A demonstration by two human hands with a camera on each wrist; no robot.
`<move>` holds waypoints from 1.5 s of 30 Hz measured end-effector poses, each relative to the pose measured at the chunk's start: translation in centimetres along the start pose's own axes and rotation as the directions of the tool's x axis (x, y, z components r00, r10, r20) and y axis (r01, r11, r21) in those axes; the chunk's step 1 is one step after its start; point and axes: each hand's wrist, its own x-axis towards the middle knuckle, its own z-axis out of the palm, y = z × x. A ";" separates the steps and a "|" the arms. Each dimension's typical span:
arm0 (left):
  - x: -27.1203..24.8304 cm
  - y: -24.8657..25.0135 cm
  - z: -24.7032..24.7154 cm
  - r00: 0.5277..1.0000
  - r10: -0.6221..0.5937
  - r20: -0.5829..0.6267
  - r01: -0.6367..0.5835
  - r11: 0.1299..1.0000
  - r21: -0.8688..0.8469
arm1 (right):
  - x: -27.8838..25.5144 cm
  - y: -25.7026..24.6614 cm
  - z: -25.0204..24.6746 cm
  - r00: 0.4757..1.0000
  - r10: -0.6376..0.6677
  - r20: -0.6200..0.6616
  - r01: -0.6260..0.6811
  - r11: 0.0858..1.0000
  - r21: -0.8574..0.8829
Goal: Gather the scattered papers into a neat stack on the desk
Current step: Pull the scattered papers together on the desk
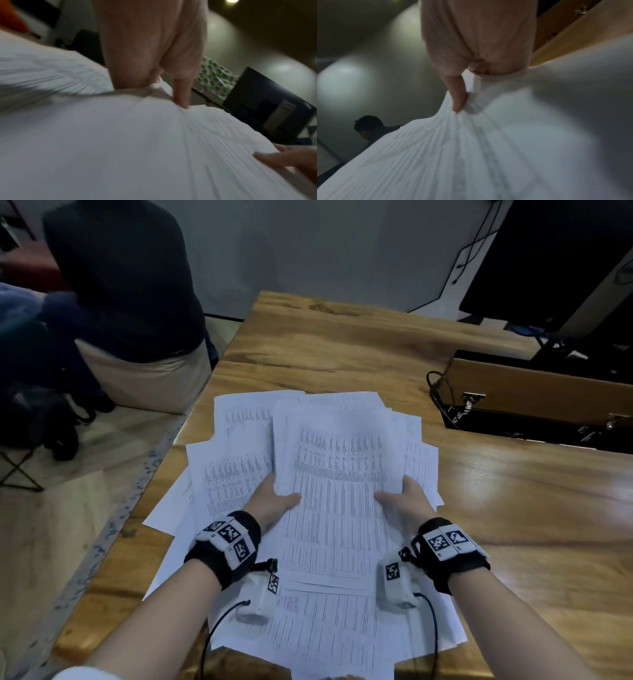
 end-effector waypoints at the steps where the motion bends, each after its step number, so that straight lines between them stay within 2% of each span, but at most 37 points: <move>1: -0.2 -0.2 -0.1 1.000 -0.007 0.005 0.007 1.000 -0.015 | -0.1 0.1 -0.3 1.000 -0.012 0.022 0.012 1.000 0.000; 6: 0.0 -0.7 -1.1 0.987 0.084 -0.135 -0.104 0.983 -0.151 | 0.0 -0.5 -1.5 1.000 -0.008 0.016 0.007 0.998 0.063; 7: 0.2 -0.9 -1.4 0.988 0.092 -0.126 -0.109 0.985 -0.137 | 0.1 -0.6 -1.6 1.000 -0.001 0.005 0.001 1.000 0.026; 11: 0.6 -1.2 -1.4 0.998 0.002 0.055 0.000 0.999 -0.052 | 0.5 0.1 -0.1 0.997 0.044 0.062 -0.033 0.986 -0.162; 13: 0.2 -0.8 -0.8 0.998 0.056 -0.003 -0.057 0.997 -0.055 | -0.2 0.3 0.9 0.995 0.016 0.101 0.001 0.985 -0.172; 16: -0.6 0.6 -0.9 0.972 0.214 -0.092 -0.222 0.971 -0.087 | -0.7 -0.7 0.8 0.994 -0.086 0.063 0.092 0.991 -0.093; 18: -1.5 2.7 -1.6 0.943 0.303 -0.138 -0.326 0.925 -0.195 | -0.9 -2.9 0.2 0.978 -0.204 0.051 0.206 0.978 -0.038; 20: -2.6 6.0 -2.4 0.893 0.409 -0.189 -0.448 0.850 -0.275 | -1.3 -6.3 -0.4 0.938 -0.346 0.028 0.346 0.938 -0.006; 23: -4.2 11.6 -3.4 0.753 0.602 -0.266 -0.657 0.709 -0.254 | -2.6 -11.6 -1.0 0.812 -0.584 -0.017 0.582 0.806 0.106; 25: -5.1 14.5 -3.7 0.677 0.676 -0.292 -0.736 0.635 -0.235 | -3.2 -14.1 -1.2 0.742 -0.668 -0.055 0.668 0.729 0.152; 28: -5.3 16.1 -3.4 0.643 0.698 -0.315 -0.766 0.597 -0.239 | -3.4 -16.0 -1.1 0.698 -0.715 -0.048 0.713 0.686 0.148; 30: -4.9 16.1 -3.1 0.643 0.689 -0.335 -0.766 0.591 -0.253 | -3.4 -16.3 -1.0 0.691 -0.722 -0.023 0.717 0.682 0.144; 33: -4.8 16.1 -3.0 0.635 0.680 -0.366 -0.772 0.576 -0.269 | -3.3 -16.5 -1.0 0.692 -0.719 -0.057 0.717 0.678 0.162; 38: -4.7 16.3 -3.1 0.592 0.704 -0.392 -0.800 0.570 -0.186 | -3.3 -17.0 -1.0 0.683 -0.727 -0.072 0.727 0.667 0.165; 43: -4.4 15.5 -3.4 0.657 0.670 -0.346 -0.750 0.629 -0.204 | -2.9 -16.4 -0.9 0.693 -0.720 -0.032 0.716 0.683 0.147; 45: -4.1 14.7 -3.4 0.723 0.611 -0.323 -0.685 0.695 -0.219 | -2.3 -15.1 -0.6 0.732 -0.682 0.011 0.676 0.727 0.120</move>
